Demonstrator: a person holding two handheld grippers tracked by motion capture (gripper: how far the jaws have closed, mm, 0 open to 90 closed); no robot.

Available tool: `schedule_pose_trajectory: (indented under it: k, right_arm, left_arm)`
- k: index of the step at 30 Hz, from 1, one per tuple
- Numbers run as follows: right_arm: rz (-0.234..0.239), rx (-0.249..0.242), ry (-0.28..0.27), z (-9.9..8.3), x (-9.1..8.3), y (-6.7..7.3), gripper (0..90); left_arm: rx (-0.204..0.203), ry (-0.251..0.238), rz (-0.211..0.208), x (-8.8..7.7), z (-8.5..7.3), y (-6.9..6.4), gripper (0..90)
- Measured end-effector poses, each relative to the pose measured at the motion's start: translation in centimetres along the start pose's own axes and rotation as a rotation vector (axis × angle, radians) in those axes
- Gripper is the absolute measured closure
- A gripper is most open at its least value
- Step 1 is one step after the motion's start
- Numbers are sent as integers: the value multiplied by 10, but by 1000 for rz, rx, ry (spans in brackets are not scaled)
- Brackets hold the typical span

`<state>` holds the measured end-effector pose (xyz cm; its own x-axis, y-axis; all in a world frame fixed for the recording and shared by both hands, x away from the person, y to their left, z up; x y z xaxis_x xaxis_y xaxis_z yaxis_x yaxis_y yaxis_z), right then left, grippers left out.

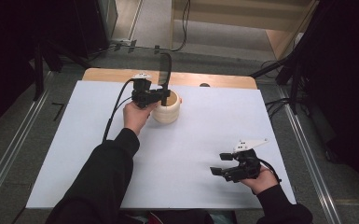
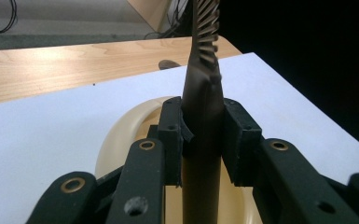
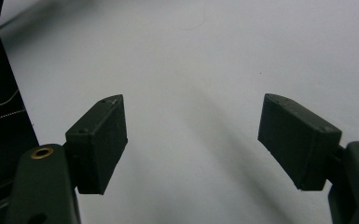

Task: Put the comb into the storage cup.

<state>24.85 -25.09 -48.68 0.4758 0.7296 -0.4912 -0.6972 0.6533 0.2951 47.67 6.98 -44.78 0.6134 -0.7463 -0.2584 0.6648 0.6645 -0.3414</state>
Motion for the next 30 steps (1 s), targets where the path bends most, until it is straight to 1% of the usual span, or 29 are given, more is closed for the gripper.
schedule_pose_trajectory:
  k: [3, 5, 8, 11, 16, 17, 19, 21, 23, 25, 27, 30]
  right_arm:
    - [0, -1, 0, 0, 0, 0, 221]
    - [0, 1, 0, 0, 0, 0, 221]
    - [-1, 2, -1, 0, 0, 0, 221]
    - [-1, 1, 1, 0, 0, 0, 220]
    - [-2, 2, 3, 0, 0, 1, 221]
    - [-1, 1, 4, 0, 0, 1, 220]
    - [0, -1, 5, 0, 1, 0, 220]
    - [3, -1, 9, -1, 1, 0, 221]
    - [0, -3, 16, -1, 1, 0, 221]
    - [-1, -2, 16, -1, 1, 0, 221]
    - [0, -4, 16, -2, 1, -1, 221]
    - [-2, -2, 18, -2, 1, -1, 221]
  left_arm:
    - [6, 2, -2, 0, -1, 0, 696]
    - [9, 5, -13, -1, -2, 0, 680]
    - [14, 14, -12, -2, -2, 0, 649]
    - [6, 15, -14, -4, -1, -1, 603]
    - [-11, 2, -23, -9, 5, -2, 546]
    - [-31, 0, -30, -13, 8, -3, 524]
    - [-45, 9, -23, -18, 12, -4, 488]
    - [-66, 17, -31, -23, 15, -5, 454]
    - [-78, 10, -47, -29, 18, -6, 439]
    - [-100, 13, -62, -35, 20, -5, 414]
    - [-131, 15, -81, -40, 21, -5, 399]
    - [-134, 6, -84, -50, 20, -4, 398]
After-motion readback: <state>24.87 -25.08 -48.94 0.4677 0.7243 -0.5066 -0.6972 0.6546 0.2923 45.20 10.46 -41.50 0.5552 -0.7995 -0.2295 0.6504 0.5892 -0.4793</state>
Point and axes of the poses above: each handheld gripper's, and its own axes: x roughly forward along the jaws, z roughly out of its top, y roughly to its left, the point moved 1 cm from there along x, roughly forward along the jaws, and after that the axes turned 14 degrees about -y, right-handed, at the moved point
